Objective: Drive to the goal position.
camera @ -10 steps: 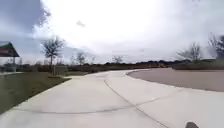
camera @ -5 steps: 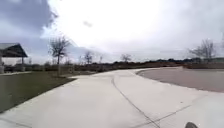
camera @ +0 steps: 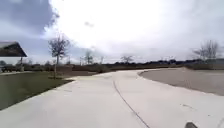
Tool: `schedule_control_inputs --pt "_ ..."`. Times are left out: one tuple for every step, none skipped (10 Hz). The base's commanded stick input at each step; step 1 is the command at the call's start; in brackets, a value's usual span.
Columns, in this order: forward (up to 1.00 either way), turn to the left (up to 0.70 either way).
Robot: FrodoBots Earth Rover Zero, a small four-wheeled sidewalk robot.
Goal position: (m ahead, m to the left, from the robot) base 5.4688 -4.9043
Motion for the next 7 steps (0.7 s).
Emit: schedule_control_inputs --pt "1.0 0.14" --pt "1.0 0.34" --pt "1.0 0.28" --pt "1.0 0.12" --pt "1.0 0.0" --pt "1.0 0.0" --pt "1.0 0.0"
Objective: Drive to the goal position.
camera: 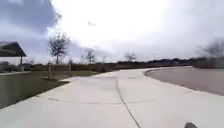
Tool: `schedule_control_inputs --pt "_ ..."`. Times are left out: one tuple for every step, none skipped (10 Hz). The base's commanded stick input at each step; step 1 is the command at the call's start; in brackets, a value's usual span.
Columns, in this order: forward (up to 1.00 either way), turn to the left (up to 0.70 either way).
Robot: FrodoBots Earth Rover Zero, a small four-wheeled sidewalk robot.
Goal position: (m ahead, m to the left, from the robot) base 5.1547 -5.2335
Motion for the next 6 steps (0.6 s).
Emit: schedule_control_inputs --pt "1.0 0.0" --pt "1.0 0.0" --pt "1.0 0.0" --pt "1.0 0.0" --pt "1.0 0.0" --pt "1.0 0.0"
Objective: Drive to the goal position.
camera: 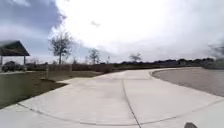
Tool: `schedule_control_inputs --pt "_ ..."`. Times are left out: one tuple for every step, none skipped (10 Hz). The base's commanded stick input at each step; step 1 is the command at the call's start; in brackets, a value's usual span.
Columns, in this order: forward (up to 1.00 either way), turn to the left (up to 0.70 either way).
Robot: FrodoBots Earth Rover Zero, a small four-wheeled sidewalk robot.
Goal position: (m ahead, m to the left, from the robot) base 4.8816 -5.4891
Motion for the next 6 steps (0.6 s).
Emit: schedule_control_inputs --pt "1.0 0.0" --pt "1.0 -0.08" --pt "1.0 -0.22" --pt "1.0 -0.4" --pt "1.0 -0.23" --pt "1.0 -0.07"
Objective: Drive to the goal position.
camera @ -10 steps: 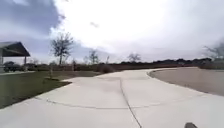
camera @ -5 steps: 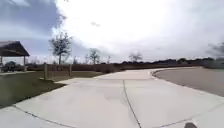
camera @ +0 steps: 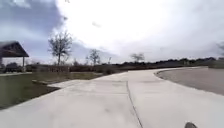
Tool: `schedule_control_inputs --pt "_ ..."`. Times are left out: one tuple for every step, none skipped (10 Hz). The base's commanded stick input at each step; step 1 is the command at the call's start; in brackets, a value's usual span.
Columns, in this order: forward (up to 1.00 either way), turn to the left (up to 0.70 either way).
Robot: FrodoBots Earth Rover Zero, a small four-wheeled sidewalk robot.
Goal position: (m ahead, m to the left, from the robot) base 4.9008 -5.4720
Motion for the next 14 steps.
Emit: schedule_control_inputs --pt "1.0 0.0" --pt "1.0 0.0" --pt "1.0 0.0" --pt "1.0 0.0" --pt "1.0 0.0" --pt "1.0 0.0" --pt "1.0 0.0" --pt "1.0 0.0" --pt "1.0 0.0" --pt "1.0 0.0" --pt "1.0 0.0" --pt "1.0 0.0" --pt "1.0 -0.05" --pt "1.0 -0.27"
